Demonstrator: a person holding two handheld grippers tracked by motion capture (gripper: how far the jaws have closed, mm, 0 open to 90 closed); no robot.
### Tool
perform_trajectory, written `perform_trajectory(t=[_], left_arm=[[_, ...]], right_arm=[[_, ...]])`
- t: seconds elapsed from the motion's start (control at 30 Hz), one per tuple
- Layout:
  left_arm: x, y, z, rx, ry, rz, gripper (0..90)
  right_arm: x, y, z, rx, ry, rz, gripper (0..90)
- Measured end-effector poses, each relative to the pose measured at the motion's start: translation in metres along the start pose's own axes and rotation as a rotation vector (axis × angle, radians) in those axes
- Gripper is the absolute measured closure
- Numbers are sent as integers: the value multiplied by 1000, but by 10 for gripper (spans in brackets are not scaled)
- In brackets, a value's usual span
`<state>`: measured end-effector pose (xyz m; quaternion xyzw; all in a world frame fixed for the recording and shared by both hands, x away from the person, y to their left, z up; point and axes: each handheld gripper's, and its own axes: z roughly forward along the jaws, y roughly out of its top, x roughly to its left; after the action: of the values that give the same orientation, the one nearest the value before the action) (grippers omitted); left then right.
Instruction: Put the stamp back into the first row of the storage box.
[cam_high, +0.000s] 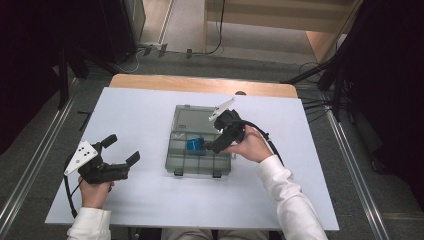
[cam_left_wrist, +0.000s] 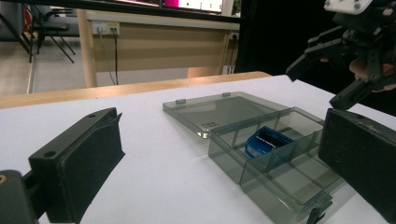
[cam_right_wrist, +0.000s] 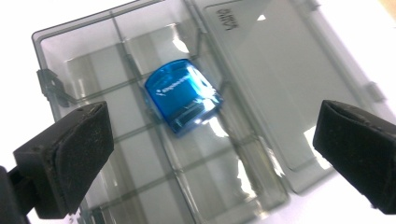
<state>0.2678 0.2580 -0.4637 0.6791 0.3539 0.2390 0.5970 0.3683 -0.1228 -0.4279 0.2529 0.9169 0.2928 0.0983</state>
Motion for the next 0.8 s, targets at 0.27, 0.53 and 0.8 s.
perform_trajectory(t=[0.27,0.53,0.8], left_arm=[[0,0,0,-6,-3,-5,0],[-1,0,1,-4,-5,0,0],[-1,0,1,9,-2,15,0]], right_arm=[[-4,-15,-28,-53,-45,55,0],[-5,-41,-52,-76,-112,125,0],[-5,-75,-66,-161,-170,233,0]])
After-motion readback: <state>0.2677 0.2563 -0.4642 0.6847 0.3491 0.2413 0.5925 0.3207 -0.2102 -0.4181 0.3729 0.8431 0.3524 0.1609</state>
